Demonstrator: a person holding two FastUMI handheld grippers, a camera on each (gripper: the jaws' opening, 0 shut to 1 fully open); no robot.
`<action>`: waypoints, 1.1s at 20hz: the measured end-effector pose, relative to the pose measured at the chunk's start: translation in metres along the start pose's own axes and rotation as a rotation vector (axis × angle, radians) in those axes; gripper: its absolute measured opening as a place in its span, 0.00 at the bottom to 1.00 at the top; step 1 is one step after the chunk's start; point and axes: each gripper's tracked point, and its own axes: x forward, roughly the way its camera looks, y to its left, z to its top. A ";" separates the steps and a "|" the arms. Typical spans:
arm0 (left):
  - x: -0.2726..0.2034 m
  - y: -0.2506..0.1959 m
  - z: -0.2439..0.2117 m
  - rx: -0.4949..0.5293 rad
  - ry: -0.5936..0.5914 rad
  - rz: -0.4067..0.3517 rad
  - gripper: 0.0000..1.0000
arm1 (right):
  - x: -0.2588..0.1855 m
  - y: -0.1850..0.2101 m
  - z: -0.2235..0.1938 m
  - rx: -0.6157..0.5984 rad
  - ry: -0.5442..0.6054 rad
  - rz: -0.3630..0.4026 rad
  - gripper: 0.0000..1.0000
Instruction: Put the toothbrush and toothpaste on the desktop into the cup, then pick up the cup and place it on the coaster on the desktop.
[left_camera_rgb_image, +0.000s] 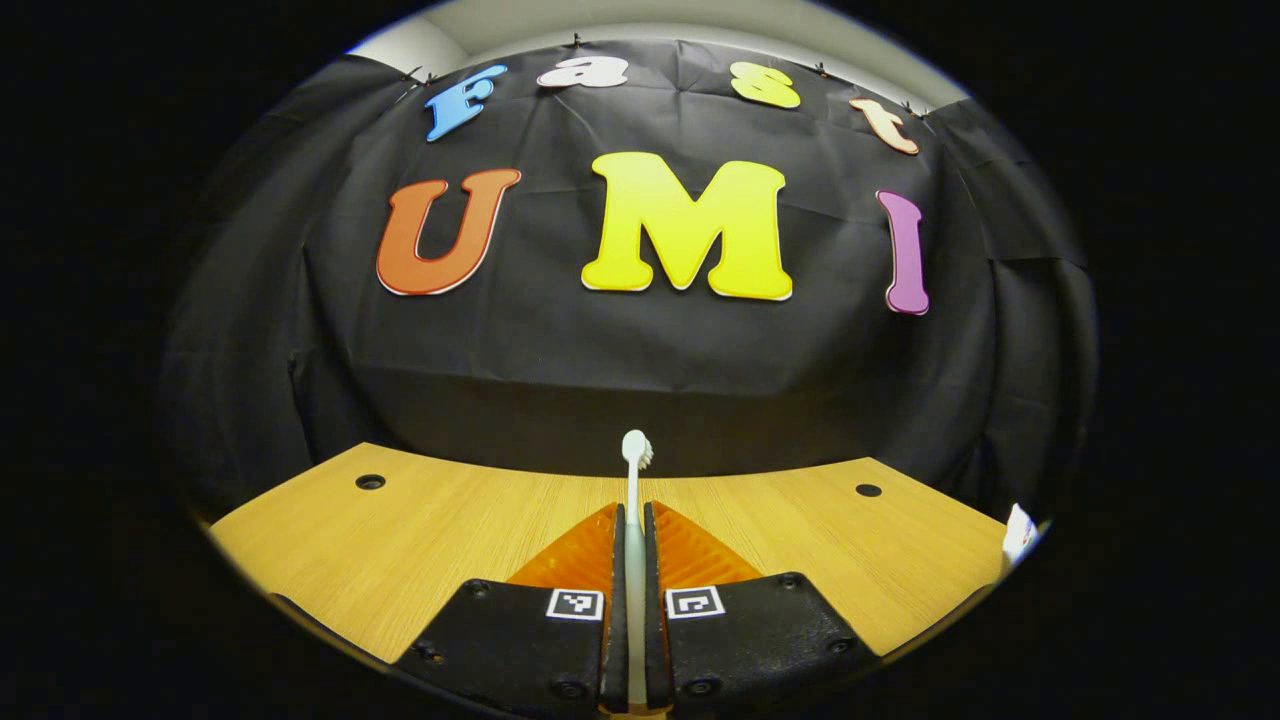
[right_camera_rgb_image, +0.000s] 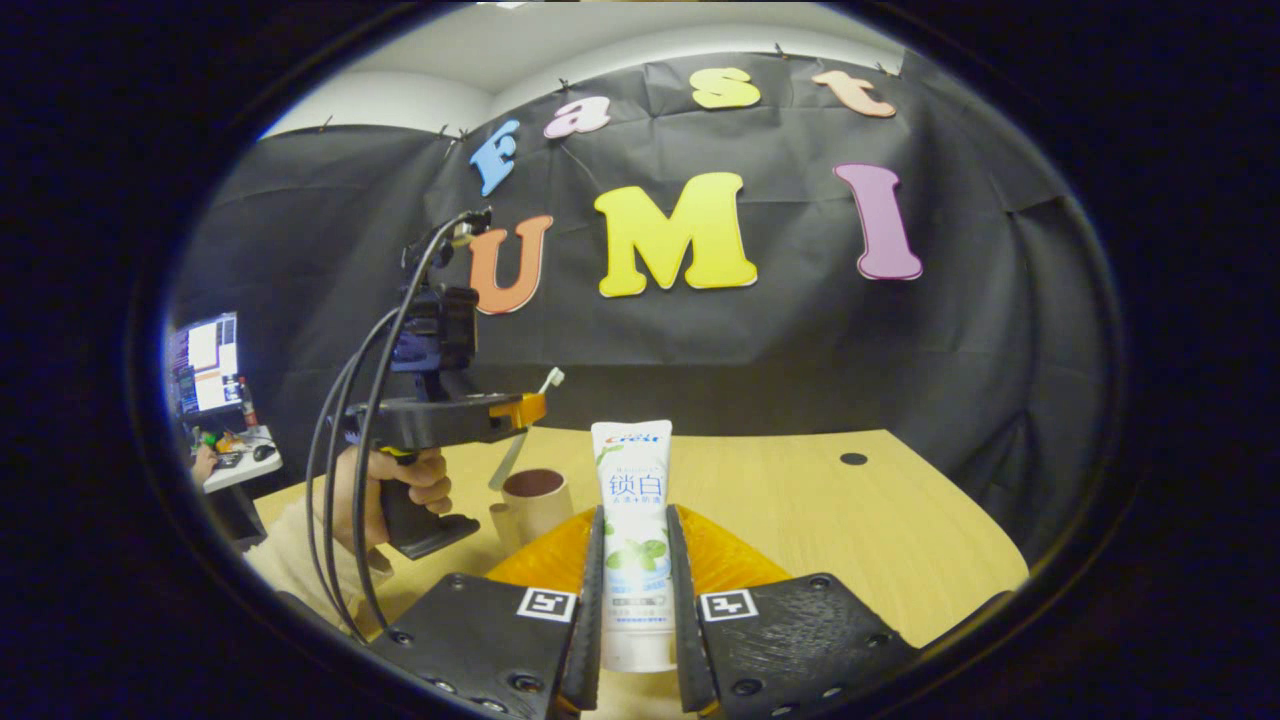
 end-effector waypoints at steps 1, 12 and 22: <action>0.002 0.001 0.001 0.002 -0.009 0.002 0.09 | -0.001 -0.001 0.000 0.007 -0.004 0.003 0.30; 0.008 0.001 0.022 0.035 -0.091 0.005 0.10 | -0.006 0.001 -0.016 0.034 0.025 0.029 0.30; 0.004 0.004 0.017 0.054 -0.062 0.013 0.11 | -0.006 0.001 -0.020 0.037 0.037 0.034 0.31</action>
